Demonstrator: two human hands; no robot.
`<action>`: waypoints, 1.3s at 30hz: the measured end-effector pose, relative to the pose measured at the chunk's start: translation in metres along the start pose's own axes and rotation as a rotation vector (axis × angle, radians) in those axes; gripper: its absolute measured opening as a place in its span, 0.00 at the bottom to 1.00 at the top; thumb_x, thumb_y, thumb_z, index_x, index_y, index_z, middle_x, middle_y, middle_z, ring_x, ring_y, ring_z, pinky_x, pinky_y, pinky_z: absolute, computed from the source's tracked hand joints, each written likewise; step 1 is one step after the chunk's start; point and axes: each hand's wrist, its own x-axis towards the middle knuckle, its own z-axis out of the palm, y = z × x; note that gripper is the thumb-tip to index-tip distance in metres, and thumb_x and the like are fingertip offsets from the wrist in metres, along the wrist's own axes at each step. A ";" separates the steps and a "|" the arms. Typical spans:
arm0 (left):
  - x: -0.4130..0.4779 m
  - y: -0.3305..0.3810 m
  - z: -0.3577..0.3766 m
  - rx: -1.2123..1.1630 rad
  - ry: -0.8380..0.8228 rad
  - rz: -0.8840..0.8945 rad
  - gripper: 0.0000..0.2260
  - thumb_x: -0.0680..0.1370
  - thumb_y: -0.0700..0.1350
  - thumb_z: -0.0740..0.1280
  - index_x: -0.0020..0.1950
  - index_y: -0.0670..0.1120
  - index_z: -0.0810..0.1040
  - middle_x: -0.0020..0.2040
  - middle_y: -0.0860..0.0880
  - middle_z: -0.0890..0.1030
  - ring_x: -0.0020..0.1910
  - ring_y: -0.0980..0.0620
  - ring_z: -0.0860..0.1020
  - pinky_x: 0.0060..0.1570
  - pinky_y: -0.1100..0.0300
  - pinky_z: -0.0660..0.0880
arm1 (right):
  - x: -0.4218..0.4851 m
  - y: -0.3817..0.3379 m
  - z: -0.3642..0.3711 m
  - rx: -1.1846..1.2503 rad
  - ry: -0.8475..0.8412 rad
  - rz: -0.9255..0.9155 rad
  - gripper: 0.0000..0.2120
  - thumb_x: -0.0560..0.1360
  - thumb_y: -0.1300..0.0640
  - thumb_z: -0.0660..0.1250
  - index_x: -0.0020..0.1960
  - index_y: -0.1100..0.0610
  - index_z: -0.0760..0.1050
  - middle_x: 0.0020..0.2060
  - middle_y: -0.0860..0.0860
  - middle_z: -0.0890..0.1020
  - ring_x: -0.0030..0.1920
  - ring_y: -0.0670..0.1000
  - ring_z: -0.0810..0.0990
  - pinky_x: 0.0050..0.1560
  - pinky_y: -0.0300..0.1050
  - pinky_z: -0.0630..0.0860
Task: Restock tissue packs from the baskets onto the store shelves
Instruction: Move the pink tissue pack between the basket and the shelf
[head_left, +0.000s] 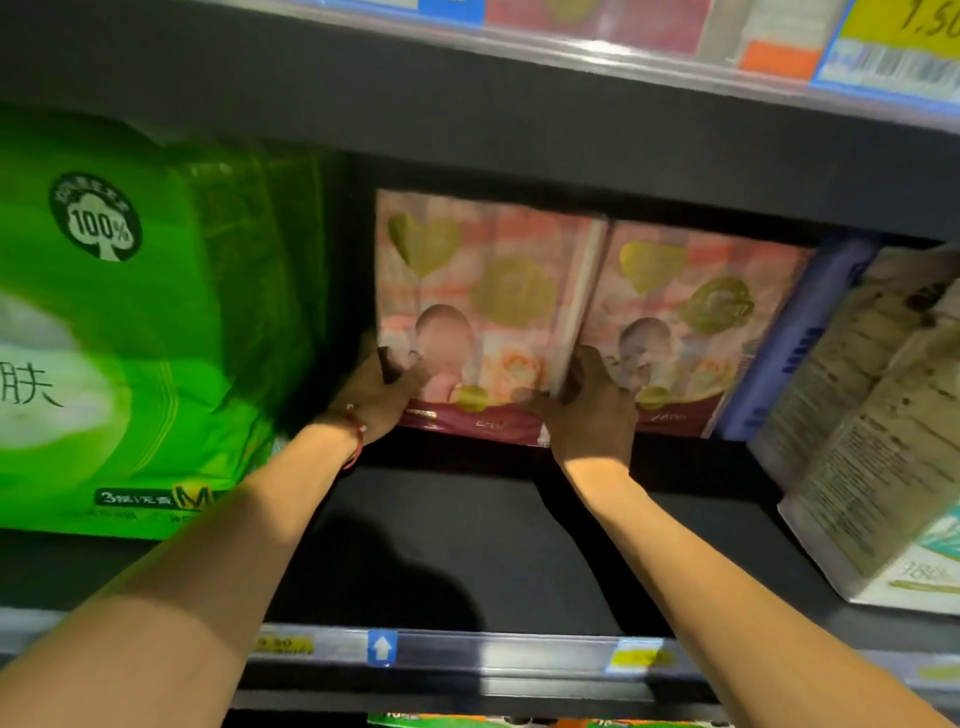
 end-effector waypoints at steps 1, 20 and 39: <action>0.000 0.000 0.001 -0.008 0.002 0.010 0.27 0.78 0.54 0.72 0.73 0.48 0.67 0.54 0.53 0.79 0.58 0.49 0.77 0.58 0.57 0.70 | 0.000 0.000 0.001 -0.006 0.013 -0.006 0.36 0.67 0.41 0.83 0.71 0.49 0.77 0.52 0.50 0.89 0.51 0.57 0.88 0.50 0.57 0.84; 0.019 0.000 0.009 0.030 0.064 -0.040 0.32 0.78 0.58 0.72 0.78 0.48 0.65 0.70 0.45 0.76 0.69 0.42 0.75 0.66 0.52 0.70 | 0.025 0.002 0.026 0.052 0.009 -0.005 0.34 0.68 0.44 0.82 0.71 0.47 0.79 0.51 0.50 0.90 0.51 0.56 0.88 0.53 0.59 0.85; -0.070 0.043 -0.021 0.530 -0.099 -0.191 0.16 0.84 0.45 0.62 0.43 0.35 0.71 0.73 0.34 0.73 0.63 0.41 0.76 0.62 0.55 0.70 | -0.027 -0.048 -0.048 -0.179 -0.164 -0.036 0.07 0.78 0.54 0.72 0.54 0.54 0.83 0.51 0.53 0.86 0.53 0.58 0.84 0.48 0.42 0.73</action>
